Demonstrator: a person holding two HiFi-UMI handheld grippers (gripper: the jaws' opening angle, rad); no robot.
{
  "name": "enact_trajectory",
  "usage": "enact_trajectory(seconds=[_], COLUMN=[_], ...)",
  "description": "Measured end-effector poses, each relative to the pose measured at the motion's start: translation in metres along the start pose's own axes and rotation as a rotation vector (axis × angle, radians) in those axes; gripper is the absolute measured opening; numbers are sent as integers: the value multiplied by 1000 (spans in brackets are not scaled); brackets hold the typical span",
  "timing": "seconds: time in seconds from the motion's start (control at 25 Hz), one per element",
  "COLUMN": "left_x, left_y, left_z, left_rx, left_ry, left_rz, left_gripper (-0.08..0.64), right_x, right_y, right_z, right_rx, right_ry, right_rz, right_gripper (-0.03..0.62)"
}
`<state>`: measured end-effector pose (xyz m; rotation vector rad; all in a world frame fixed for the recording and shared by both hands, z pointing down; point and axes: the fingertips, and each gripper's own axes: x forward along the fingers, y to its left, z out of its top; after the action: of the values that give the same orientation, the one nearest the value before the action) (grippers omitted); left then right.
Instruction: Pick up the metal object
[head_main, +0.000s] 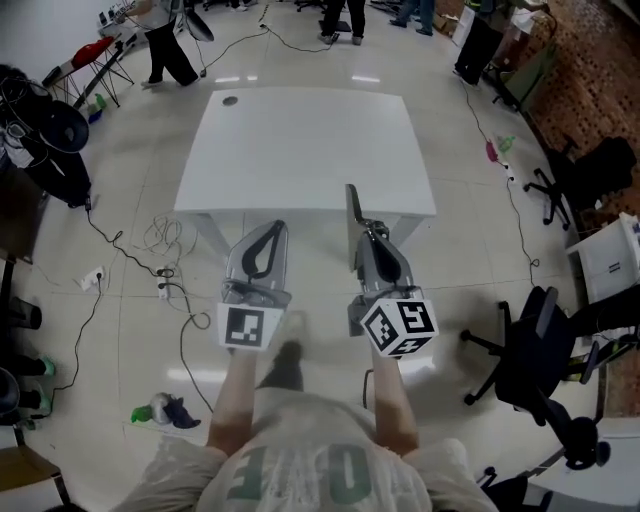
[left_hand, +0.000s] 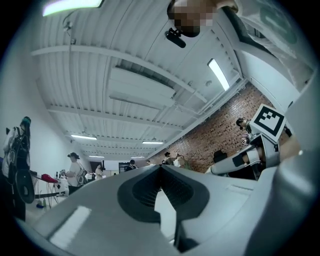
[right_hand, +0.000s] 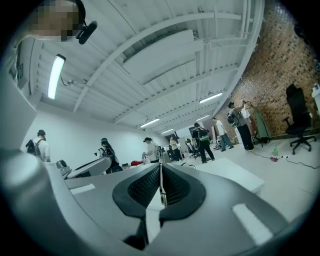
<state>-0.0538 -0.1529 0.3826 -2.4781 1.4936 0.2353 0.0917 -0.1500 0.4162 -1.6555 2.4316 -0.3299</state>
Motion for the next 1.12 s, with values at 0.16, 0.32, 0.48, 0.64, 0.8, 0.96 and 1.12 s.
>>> enact_trajectory(seconds=[0.16,0.32,0.48,0.64,0.8,0.96,1.12], left_x=[-71,-120,-158,-186,-209,-227,-239], left_y=[-32,-63,-91,-109,-128,-133,-134], left_z=[16,60,93,117,123,126,127], left_rx=[21,40,41,42,41,14,-7], left_ry=[-3,-48,-46,-64,-48,-30,-20], left_rz=[61,80,80,56,7,8,27], left_gripper=[-2,-2,-3,-2,-2,-2,-2], right_x=[-97,-165,-212,-240,-262,-279,-291], right_y=[22,43,68,88,103,118,119], right_z=[-10,-2,7,13,15,17,13], right_rx=[-20,-28,-17,-23,-29,-54,-13], right_ry=[8,0,4,-5,-9,-15,-19], right_rz=[10,15,25,17,7,8,-10], right_gripper=[21,20,20,20,20,20,20])
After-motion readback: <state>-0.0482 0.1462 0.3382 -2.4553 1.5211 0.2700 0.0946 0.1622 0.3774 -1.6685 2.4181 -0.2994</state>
